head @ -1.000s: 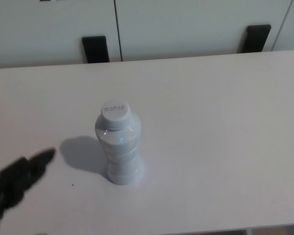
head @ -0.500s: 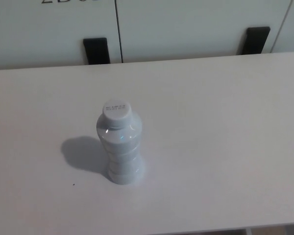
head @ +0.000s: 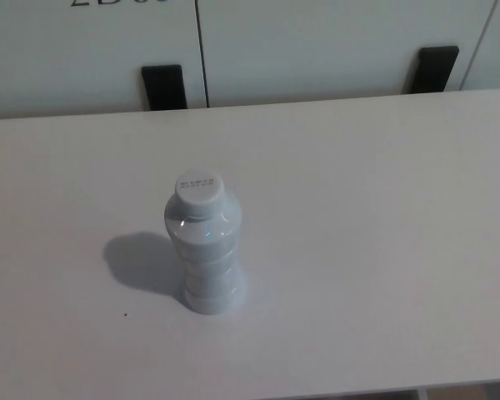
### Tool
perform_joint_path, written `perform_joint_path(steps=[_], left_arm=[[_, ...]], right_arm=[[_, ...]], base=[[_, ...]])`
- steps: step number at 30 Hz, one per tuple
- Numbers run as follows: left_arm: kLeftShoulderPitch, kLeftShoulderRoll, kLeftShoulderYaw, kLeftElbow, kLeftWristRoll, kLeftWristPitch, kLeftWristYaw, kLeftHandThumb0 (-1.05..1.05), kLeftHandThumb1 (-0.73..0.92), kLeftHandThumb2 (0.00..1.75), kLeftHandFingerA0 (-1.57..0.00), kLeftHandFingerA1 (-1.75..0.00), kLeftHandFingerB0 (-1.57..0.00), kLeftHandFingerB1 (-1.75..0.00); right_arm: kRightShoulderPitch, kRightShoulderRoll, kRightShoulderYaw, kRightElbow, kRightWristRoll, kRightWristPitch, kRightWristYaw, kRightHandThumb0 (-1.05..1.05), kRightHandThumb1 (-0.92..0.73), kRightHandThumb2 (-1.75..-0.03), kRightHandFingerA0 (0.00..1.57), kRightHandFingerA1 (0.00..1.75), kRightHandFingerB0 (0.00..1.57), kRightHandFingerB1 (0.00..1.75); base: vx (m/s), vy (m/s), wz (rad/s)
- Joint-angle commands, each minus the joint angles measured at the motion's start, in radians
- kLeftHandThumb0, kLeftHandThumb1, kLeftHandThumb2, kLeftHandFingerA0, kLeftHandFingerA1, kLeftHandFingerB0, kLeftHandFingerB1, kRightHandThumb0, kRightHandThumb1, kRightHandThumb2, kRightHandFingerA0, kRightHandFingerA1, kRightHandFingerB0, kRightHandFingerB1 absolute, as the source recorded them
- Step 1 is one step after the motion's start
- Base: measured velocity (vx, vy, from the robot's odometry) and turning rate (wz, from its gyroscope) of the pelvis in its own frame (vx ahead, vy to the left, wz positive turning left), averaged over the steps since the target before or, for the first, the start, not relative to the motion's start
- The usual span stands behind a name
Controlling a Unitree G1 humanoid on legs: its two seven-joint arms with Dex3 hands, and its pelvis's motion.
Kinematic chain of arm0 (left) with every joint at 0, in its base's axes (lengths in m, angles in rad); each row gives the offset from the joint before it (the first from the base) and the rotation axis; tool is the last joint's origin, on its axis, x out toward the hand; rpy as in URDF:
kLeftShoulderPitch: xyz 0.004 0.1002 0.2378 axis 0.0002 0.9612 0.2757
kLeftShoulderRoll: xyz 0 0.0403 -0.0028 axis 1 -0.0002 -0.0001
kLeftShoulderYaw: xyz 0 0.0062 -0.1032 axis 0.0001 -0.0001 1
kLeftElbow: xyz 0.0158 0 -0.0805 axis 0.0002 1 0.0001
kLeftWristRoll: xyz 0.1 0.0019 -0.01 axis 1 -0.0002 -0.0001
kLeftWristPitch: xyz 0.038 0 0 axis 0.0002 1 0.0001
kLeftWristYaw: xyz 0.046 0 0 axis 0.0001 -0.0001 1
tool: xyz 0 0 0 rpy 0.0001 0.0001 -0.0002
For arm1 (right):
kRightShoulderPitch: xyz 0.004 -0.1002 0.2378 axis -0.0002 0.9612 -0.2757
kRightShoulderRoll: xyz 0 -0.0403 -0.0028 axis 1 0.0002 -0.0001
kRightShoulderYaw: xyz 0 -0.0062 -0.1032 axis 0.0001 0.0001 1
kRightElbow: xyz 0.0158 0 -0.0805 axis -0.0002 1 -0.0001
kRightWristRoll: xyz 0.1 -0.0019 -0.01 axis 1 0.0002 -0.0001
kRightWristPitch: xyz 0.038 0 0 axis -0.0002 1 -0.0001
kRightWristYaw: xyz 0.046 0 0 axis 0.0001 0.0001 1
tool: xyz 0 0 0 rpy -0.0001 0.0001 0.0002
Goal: The robot picks up a bottle from a person using its left hand and walk towards the table in frontand put the bottle on the table.
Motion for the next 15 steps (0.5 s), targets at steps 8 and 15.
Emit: perform_joint_path(steps=[8,15], left_arm=[[-0.393,0.238,-0.3,0.626,0.925,0.129,0.558,-0.31,0.7,0.61,-0.77,-0.66,-0.68,-0.54],[-0.695,0.229,-0.57,0.994,1.039,0.302,0.671,-0.32,0.75,0.61,-0.67,-0.53,-0.52,-0.44]], right_arm=[[0.011,-0.005,0.02,0.008,-0.018,0.011,-0.011,-0.46,-0.73,-0.62,0.62,0.47,0.53,0.41],[0.033,0.009,0.04,0.014,-0.037,0.015,-0.043,-0.46,-0.73,-0.62,0.62,0.47,0.52,0.4]], base=[[0.0,0.0,0.0],[0.0,0.0,0.0]])
